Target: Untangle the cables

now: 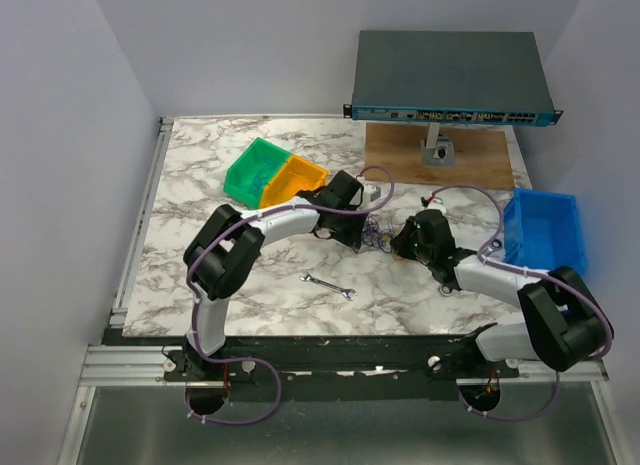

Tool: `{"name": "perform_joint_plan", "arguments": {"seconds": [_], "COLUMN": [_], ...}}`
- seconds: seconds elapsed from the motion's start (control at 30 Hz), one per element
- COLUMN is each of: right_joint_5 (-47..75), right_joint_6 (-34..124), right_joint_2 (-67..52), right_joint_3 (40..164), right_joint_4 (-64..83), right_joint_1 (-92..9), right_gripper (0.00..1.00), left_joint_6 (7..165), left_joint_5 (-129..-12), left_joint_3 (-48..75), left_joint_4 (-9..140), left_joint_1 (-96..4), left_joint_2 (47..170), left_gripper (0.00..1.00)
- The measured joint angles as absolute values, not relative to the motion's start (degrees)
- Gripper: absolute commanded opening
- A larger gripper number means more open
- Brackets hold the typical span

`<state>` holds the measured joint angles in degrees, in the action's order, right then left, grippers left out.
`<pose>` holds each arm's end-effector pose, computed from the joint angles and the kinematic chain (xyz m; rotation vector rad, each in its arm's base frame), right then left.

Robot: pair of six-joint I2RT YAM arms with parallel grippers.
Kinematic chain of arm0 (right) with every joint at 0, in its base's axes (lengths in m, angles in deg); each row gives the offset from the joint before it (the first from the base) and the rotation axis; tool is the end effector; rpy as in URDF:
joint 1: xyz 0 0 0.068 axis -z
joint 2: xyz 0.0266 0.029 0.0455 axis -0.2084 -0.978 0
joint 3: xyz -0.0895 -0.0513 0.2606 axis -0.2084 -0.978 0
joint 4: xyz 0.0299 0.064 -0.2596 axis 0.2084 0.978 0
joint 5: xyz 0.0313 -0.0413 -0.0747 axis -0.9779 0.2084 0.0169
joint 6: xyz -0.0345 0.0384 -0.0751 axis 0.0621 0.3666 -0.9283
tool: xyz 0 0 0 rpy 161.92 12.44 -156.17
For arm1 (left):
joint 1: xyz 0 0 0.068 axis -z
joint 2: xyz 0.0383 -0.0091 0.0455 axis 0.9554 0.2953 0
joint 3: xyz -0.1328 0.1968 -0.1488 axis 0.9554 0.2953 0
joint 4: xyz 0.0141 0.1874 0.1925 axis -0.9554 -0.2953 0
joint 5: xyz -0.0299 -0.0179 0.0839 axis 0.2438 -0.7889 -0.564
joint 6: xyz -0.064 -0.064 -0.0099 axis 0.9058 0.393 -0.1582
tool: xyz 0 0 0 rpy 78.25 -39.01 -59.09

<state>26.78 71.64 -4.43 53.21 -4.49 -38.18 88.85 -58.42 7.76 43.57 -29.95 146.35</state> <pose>0.2654 0.1225 0.1251 0.1956 2.2596 0.4694 0.3138 -0.3302 0.1435 0.7993 2.5334 -0.8240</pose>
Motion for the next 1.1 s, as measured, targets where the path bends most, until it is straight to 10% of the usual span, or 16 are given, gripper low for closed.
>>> {"name": "perform_joint_plan", "arguments": {"seconds": [0.7,1.1], "right_joint_5": [59.2,62.2], "right_joint_6": [93.7,87.2], "right_joint_2": [25.5,24.1], "right_joint_3": [46.0,45.0], "right_joint_4": [7.4,7.9], "right_joint_1": [-40.1,-38.2], "right_gripper": [0.05,0.57], "left_joint_6": [106.1,107.6], "left_joint_5": [-70.0,-83.3], "left_joint_3": [38.6,47.9], "left_joint_4": [68.6,73.8], "left_joint_1": [-41.8,-46.0], "left_joint_2": [116.1,104.8], "left_gripper": [0.00,0.00]}}
